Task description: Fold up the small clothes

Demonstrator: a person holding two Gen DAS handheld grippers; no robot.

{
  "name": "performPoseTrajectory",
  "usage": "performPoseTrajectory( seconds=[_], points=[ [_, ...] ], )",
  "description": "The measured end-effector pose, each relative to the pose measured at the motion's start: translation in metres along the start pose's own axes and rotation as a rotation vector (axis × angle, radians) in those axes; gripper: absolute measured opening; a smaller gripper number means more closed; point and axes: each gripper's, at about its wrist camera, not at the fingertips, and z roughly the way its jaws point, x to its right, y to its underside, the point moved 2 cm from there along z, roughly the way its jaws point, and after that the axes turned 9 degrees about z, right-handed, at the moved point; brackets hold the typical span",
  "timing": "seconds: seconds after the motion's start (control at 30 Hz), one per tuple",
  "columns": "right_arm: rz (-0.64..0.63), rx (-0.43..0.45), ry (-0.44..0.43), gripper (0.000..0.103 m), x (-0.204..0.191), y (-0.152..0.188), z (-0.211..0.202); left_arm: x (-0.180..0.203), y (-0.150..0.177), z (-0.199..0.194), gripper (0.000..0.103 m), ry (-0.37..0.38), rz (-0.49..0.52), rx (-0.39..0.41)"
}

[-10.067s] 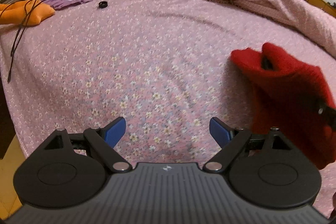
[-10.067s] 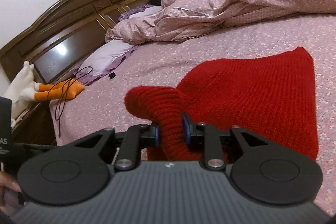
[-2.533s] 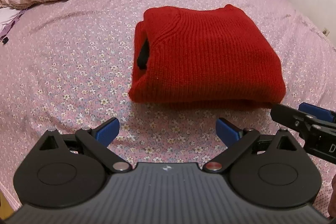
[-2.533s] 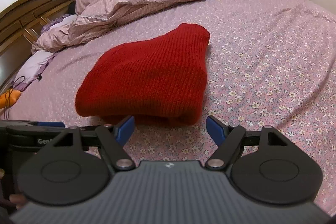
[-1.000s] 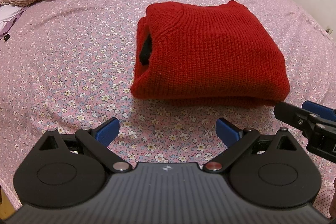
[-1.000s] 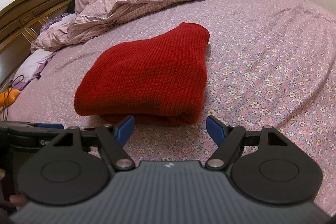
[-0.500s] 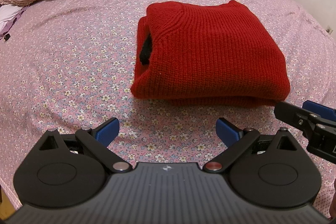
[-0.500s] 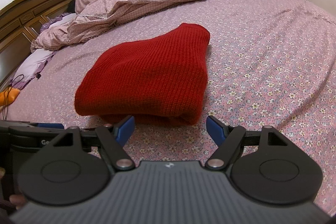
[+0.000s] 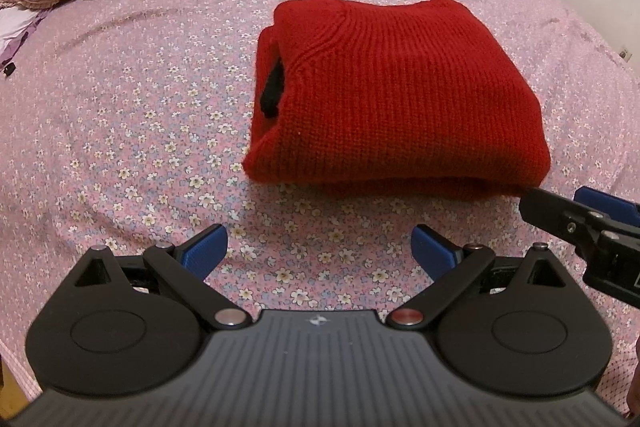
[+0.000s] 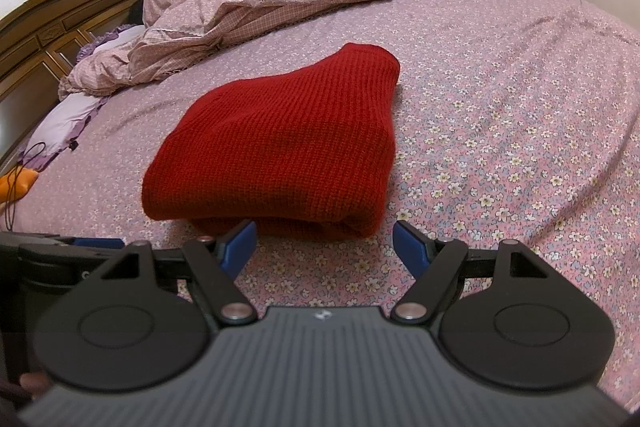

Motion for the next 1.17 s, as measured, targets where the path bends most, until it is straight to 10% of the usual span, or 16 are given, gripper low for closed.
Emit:
performPoseTrajectory(
  seconds=[1.17],
  points=[
    [0.002,-0.004,0.0,0.077,0.0004,0.0,0.0009,0.0047,0.0,-0.002,0.1,-0.006,0.016,0.002]
  ],
)
